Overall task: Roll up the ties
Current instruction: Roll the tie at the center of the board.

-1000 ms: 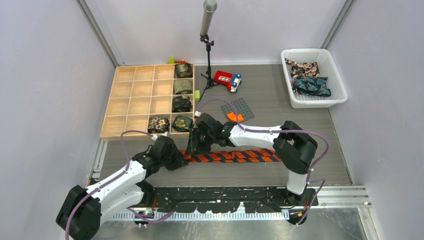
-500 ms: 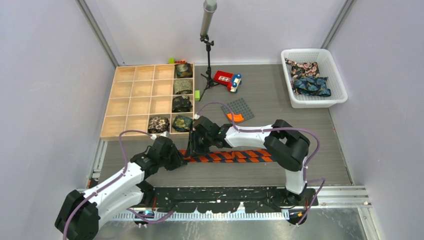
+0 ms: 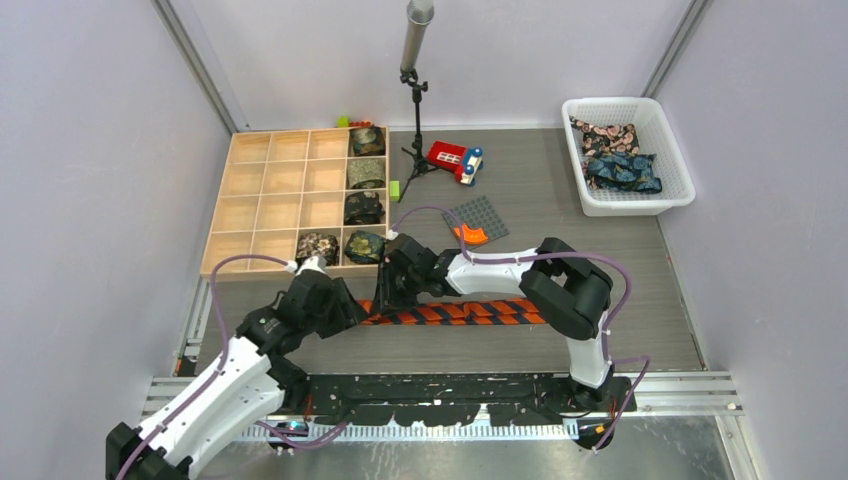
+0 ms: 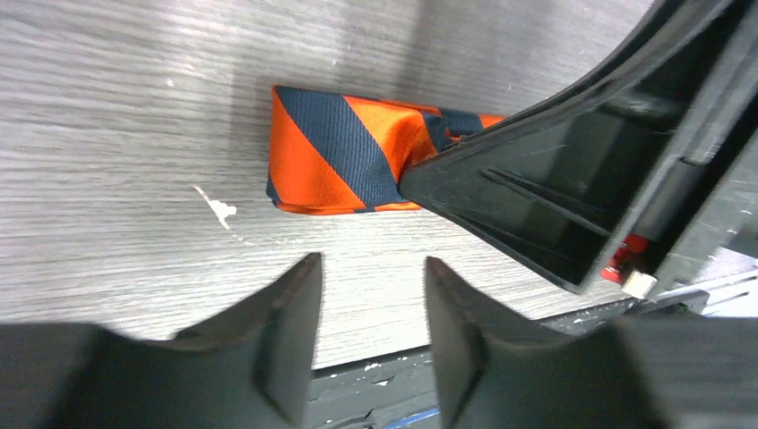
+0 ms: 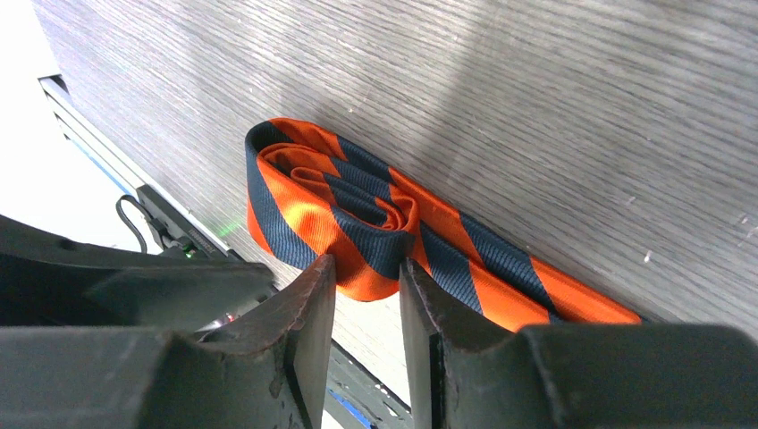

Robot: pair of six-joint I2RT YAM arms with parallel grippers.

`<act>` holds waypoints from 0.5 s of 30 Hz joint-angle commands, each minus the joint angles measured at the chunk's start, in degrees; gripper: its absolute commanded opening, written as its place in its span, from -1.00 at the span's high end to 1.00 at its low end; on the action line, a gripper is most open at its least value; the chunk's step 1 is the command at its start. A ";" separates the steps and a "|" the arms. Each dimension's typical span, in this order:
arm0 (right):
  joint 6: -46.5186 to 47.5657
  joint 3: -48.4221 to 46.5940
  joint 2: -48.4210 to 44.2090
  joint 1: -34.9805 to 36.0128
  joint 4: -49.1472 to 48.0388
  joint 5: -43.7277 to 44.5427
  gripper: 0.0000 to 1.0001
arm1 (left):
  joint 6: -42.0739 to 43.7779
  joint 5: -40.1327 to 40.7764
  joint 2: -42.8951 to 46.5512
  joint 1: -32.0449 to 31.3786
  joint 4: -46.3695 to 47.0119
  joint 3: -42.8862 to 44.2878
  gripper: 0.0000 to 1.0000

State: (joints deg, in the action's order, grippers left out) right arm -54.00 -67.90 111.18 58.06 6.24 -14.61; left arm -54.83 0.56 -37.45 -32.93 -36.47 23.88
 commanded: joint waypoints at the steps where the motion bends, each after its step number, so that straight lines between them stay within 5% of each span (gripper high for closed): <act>1: 0.20 -0.48 0.12 0.38 -2.00 0.91 0.27 | 0.83 7.64 1.09 0.06 -6.93 4.06 -0.08; 7: 0.49 -0.52 0.43 0.34 -1.50 0.56 0.28 | 3.99 9.87 -4.75 1.03 -6.61 5.79 -0.15; 15: 0.79 -0.39 0.58 0.33 -1.22 0.42 0.30 | 10.62 2.76 -7.65 8.37 0.93 4.46 -0.09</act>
State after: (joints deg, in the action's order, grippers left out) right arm -53.95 -67.90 111.28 58.06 6.22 -14.66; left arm -48.45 6.50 -44.51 -27.55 -40.51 27.66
